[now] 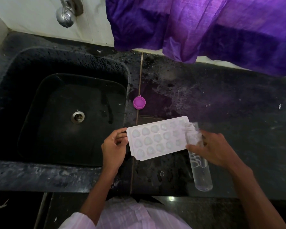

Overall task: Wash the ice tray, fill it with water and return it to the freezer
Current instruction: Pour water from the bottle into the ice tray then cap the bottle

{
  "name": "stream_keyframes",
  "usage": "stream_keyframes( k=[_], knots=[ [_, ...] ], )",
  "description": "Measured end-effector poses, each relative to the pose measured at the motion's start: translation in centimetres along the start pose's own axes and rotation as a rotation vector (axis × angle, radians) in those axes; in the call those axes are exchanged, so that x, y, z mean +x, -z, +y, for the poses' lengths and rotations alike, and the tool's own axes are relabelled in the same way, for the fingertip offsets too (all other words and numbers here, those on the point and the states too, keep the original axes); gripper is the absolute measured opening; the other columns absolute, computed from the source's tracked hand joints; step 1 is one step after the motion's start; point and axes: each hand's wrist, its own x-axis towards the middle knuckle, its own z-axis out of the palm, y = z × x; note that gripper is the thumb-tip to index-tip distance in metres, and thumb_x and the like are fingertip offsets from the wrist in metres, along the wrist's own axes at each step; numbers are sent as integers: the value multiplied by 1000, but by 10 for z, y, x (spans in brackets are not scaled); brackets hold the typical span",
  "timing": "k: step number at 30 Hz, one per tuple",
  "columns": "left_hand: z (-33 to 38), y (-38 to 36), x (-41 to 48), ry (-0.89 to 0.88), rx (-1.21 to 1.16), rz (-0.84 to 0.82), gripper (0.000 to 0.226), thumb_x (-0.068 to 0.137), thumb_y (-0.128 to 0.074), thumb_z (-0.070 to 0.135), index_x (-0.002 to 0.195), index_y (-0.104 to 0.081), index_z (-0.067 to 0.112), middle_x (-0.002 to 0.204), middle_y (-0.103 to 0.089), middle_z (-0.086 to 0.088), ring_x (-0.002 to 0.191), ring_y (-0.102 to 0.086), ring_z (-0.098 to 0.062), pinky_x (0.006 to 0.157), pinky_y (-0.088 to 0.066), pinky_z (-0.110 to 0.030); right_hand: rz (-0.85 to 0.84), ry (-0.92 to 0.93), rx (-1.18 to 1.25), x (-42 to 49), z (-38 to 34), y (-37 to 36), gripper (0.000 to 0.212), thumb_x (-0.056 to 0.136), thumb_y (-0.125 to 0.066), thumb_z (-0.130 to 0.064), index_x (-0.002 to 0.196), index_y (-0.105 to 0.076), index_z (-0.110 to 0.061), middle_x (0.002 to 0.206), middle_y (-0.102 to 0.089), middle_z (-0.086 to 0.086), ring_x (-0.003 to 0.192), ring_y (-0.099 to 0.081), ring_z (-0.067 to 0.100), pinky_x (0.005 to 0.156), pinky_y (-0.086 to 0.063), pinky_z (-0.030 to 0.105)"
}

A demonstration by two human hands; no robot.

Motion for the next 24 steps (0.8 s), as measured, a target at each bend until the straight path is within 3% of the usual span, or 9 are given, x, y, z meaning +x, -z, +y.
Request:
stream_keyframes(
  k=[12, 19, 24],
  knots=[
    [0, -1, -1, 2, 7, 9, 35, 88, -63, -6, 110, -73, 18, 95, -76, 8, 90, -71, -4, 86, -57, -27, -21, 4, 5, -2, -1, 0, 45, 82, -76, -41, 118, -62, -18, 101, -72, -6, 74, -63, 5, 70, -48, 19],
    [2, -1, -2, 1, -5, 19, 37, 87, -63, -7, 105, -72, 24, 92, -75, 11, 89, -71, -2, 83, -56, -23, -37, -20, -18, -1, 1, -1, 40, 82, -75, -43, 112, -64, -19, 80, -59, -20, 65, -56, -5, 59, -37, 8],
    [2, -2, -2, -10, -5, 21, 38, 87, -63, -7, 103, -71, 26, 94, -75, 10, 89, -70, -2, 84, -56, -22, -31, -29, -15, -1, 1, -1, 41, 82, -75, -44, 112, -65, -19, 83, -62, -15, 68, -59, -1, 63, -43, 15]
  ],
)
